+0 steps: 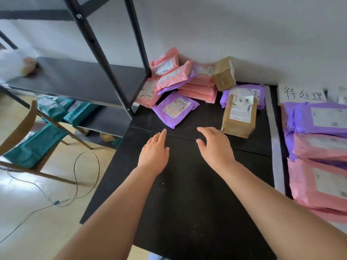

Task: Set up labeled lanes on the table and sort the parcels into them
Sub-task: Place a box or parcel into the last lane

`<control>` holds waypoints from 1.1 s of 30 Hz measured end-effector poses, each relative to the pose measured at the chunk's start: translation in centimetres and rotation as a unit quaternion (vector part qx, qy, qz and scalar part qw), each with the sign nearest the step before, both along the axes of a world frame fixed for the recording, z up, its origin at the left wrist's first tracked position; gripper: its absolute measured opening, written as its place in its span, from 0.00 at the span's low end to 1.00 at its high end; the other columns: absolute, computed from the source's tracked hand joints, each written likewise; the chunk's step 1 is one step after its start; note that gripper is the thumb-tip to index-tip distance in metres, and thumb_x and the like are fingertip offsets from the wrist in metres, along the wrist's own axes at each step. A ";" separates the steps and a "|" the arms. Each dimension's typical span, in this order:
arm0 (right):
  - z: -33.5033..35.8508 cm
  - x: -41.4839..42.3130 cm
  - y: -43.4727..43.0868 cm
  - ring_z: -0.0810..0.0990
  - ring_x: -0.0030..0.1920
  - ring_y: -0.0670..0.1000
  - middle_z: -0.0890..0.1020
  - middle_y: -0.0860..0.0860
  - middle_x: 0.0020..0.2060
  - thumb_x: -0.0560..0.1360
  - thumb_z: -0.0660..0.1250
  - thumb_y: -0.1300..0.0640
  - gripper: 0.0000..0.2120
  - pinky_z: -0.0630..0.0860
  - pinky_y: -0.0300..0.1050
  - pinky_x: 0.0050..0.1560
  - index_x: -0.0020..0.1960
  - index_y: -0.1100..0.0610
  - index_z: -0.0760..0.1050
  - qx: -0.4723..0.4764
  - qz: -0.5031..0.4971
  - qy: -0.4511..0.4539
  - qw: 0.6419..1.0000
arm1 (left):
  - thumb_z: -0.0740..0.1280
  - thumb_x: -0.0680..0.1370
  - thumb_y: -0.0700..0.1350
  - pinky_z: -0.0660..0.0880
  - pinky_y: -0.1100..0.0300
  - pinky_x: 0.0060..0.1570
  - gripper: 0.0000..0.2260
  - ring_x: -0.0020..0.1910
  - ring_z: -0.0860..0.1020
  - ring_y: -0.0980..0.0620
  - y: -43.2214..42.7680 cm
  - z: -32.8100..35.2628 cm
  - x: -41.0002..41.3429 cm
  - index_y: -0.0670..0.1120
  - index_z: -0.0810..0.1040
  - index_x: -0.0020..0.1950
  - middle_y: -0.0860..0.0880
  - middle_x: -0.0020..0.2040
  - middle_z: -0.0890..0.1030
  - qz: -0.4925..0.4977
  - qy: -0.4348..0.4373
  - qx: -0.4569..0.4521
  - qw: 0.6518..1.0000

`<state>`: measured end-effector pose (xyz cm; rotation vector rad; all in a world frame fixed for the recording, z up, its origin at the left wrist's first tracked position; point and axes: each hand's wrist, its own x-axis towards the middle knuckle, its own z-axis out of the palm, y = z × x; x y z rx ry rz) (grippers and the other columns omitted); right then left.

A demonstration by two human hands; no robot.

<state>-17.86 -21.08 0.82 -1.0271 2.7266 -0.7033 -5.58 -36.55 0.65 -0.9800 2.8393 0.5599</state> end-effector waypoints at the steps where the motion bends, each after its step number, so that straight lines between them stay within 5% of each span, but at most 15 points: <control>1: -0.3 -0.2 -1.1 0.74 0.66 0.52 0.77 0.51 0.66 0.81 0.64 0.54 0.20 0.70 0.49 0.68 0.73 0.53 0.70 0.015 -0.001 0.003 1.000 | 0.58 0.83 0.47 0.61 0.50 0.74 0.29 0.78 0.58 0.46 -1.3 -0.2 -0.8 0.51 0.49 0.81 0.48 0.80 0.58 -0.006 -0.008 0.004 1.000; 9: -4.0 -2.9 -10.5 0.75 0.64 0.52 0.78 0.50 0.64 0.80 0.65 0.53 0.19 0.69 0.49 0.66 0.71 0.53 0.71 0.092 -0.025 -0.002 0.995 | 0.59 0.81 0.42 0.67 0.50 0.65 0.24 0.70 0.67 0.44 -12.2 -3.5 -8.2 0.50 0.63 0.78 0.47 0.73 0.70 -0.099 -0.012 -0.020 0.995; 15: -7.5 -5.6 -15.9 0.76 0.60 0.54 0.79 0.52 0.59 0.81 0.63 0.53 0.16 0.70 0.50 0.62 0.67 0.54 0.73 0.124 -0.051 -0.008 0.991 | 0.58 0.79 0.37 0.68 0.49 0.63 0.25 0.71 0.66 0.41 -17.2 -7.3 -13.4 0.47 0.65 0.76 0.45 0.74 0.68 -0.106 -0.005 -0.003 0.994; 27: -10.1 -6.5 -18.6 0.70 0.68 0.57 0.73 0.54 0.66 0.80 0.62 0.52 0.21 0.62 0.57 0.74 0.72 0.54 0.67 0.225 -0.065 -0.057 0.971 | 0.63 0.79 0.36 0.68 0.48 0.61 0.22 0.68 0.68 0.38 -19.0 -10.6 -14.9 0.43 0.69 0.73 0.38 0.62 0.74 -0.122 0.016 -0.024 0.992; 33: -9.9 -5.6 -17.5 0.74 0.63 0.55 0.78 0.53 0.60 0.79 0.65 0.53 0.19 0.66 0.54 0.72 0.68 0.55 0.73 0.225 -0.063 -0.030 0.972 | 0.61 0.77 0.34 0.70 0.52 0.47 0.19 0.53 0.75 0.41 -17.0 -10.2 -12.8 0.43 0.73 0.67 0.41 0.54 0.77 -0.101 0.021 0.042 0.994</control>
